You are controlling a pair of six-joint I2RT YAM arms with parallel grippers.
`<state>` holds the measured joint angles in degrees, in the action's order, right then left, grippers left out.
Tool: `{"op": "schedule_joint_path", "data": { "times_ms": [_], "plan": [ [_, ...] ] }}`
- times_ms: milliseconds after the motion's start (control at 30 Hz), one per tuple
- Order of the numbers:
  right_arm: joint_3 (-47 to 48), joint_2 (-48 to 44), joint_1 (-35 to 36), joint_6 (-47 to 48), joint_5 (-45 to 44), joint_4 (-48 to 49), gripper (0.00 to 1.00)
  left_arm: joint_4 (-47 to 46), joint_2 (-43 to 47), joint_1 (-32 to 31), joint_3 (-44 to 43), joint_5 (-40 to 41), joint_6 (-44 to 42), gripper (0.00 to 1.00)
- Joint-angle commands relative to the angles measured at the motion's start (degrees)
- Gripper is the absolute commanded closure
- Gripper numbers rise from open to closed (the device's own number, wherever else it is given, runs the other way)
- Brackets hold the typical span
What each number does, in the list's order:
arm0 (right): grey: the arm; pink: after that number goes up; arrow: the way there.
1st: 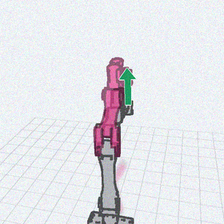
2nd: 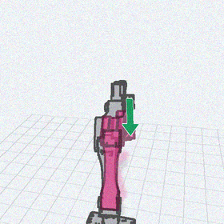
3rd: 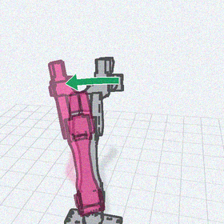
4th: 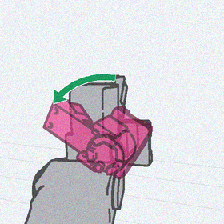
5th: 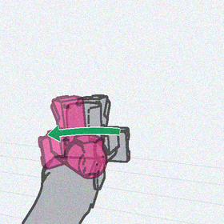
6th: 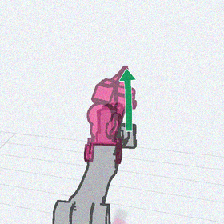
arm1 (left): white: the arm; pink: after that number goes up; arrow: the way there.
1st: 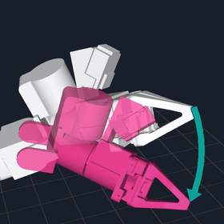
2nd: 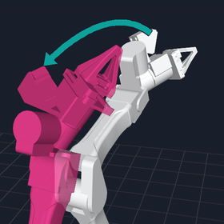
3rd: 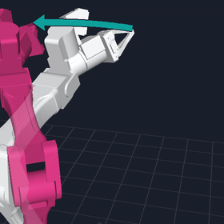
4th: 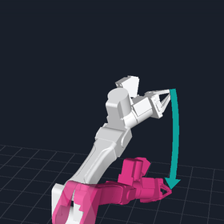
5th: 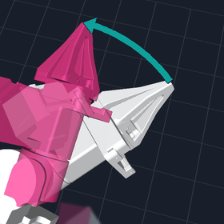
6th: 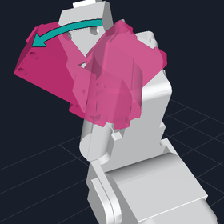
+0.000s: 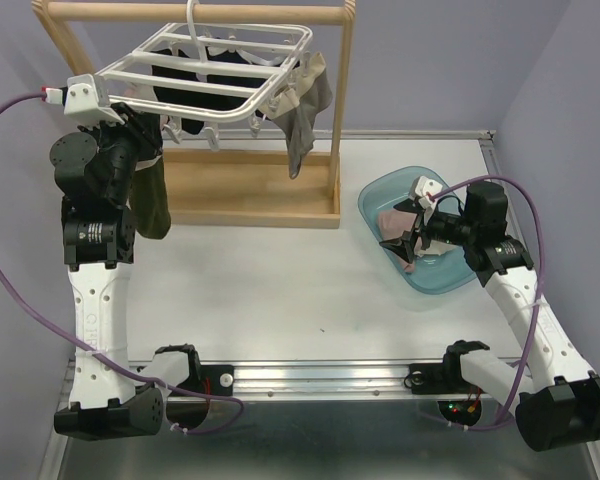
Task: Remove the underwear clipped to the hanger
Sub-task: Remove the underwear from the hanger.
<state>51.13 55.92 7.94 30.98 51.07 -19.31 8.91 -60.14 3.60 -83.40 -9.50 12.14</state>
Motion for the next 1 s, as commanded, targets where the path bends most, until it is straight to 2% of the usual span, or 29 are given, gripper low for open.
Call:
{"op": "schedule_joint_path", "data": {
  "times_ms": [0, 100, 200, 333, 533, 767, 967],
  "plan": [
    [-0.60, -0.02, 0.23, 0.75, 1.05, 0.06, 0.00, -3.90, 2.22, 0.36, -0.45, -1.66, -0.63, 0.81],
    [-0.60, 0.06, 0.23, 0.83, 1.05, -0.03, 0.00, -3.63, 2.66, 0.27, 0.07, -2.10, -0.63, 0.80],
    [-0.60, 0.06, 0.23, 0.92, 0.96, -0.03, 0.00, -3.46, 3.01, 0.27, 0.42, -2.63, -0.63, 0.73],
    [-0.60, 0.06, 0.23, 1.01, 0.96, -0.20, 0.00, -2.93, 4.32, 0.27, 1.13, -2.28, -0.63, 0.52],
    [-0.60, 0.24, 0.14, 1.10, 1.05, -0.29, 0.00, -2.23, 6.26, 0.27, 2.01, -2.10, -0.10, 0.32],
    [-0.51, 0.24, 0.23, 1.27, 0.96, -0.46, 0.00, -1.61, 7.75, 0.27, 3.58, -3.42, -0.10, 0.22],
    [-0.51, 0.33, 0.23, 1.54, 0.96, -0.55, 0.00, -1.79, 10.65, 0.27, 6.92, -3.25, -0.19, 0.21]
  ]
}}
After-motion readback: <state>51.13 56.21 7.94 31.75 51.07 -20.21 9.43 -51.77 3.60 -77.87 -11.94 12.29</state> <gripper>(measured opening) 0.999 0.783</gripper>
